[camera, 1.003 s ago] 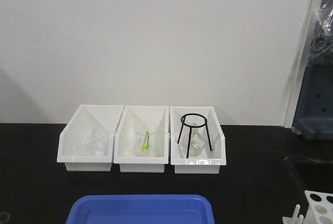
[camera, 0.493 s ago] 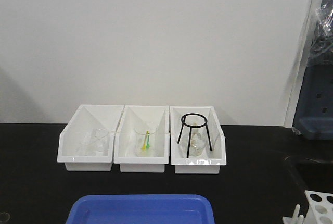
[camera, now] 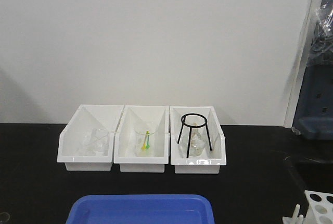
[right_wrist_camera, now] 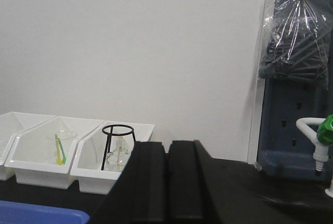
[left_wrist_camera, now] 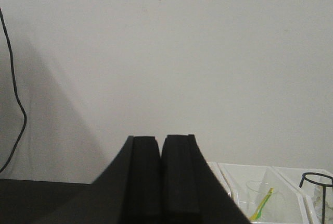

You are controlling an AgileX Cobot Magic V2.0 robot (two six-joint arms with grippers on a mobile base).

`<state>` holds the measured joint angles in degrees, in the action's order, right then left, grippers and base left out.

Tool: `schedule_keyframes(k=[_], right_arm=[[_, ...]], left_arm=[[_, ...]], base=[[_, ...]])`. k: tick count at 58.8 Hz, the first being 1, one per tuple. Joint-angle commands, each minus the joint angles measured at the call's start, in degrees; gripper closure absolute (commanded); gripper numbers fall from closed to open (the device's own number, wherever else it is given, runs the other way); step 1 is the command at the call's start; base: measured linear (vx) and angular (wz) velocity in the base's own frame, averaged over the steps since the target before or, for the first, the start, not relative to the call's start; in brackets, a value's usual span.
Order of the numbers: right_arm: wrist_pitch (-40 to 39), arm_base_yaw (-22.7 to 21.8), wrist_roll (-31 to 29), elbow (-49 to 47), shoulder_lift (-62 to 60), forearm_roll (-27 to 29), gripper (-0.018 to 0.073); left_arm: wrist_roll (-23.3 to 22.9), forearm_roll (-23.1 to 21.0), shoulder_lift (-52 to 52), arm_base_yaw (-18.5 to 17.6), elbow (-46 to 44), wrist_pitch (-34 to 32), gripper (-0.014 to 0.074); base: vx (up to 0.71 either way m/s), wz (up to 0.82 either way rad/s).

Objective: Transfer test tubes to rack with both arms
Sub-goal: 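Lower the left gripper onto the clear test tube in the beaker and close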

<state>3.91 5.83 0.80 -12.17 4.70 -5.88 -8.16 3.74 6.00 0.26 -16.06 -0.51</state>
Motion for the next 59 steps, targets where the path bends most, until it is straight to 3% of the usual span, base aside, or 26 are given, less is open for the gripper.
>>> schedule_keyframes(k=[1, 13, 23, 37, 44, 51, 55, 59], right_arm=[[-3.9, 0.1, 0.1, -3.7, 4.4, 0.0, 0.0564], [-5.6, 0.1, 0.1, -4.0, 10.9, 0.2, 0.0547], [-5.7, 0.1, 0.1, -4.0, 14.3, 0.2, 0.0476], [-5.7, 0.1, 0.1, -4.0, 18.8, 1.8, 0.0246], [-5.8, 0.1, 0.1, -4.0, 20.1, 1.7, 0.0123], [-5.8, 0.1, 0.1, -4.0, 20.7, 1.7, 0.0039], [-6.0, 0.1, 0.1, -4.0, 20.8, 1.7, 0.0022], [-6.0, 0.1, 0.1, -4.0, 20.8, 1.7, 0.0021]], left_arm=[[0.3, 0.2, 5.2, -0.1, -3.4, -4.5, 0.0594], [0.3, 0.2, 12.6, -0.1, -3.4, -2.2, 0.0552], [0.3, 0.7, 16.9, -0.1, -2.0, -0.2, 0.0428], [0.3, 0.6, 21.8, -0.1, -0.3, 1.1, 0.0099], [0.4, 0.6, 25.1, -0.1, -0.3, -1.7, 0.0022], [6.1, 2.8, 29.6, -0.8, -0.3, -2.4, 0.0019], [10.4, 3.6, 32.1, -2.5, -0.3, -2.4, 0.0019], [11.9, 3.6, 34.7, -4.3, -0.3, -2.9, 0.0019]], base=[[0.00, 0.00], [0.00, 0.00], [0.00, 0.00], [0.00, 0.00], [0.00, 0.00], [0.00, 0.00], [0.00, 0.00], [0.00, 0.00]])
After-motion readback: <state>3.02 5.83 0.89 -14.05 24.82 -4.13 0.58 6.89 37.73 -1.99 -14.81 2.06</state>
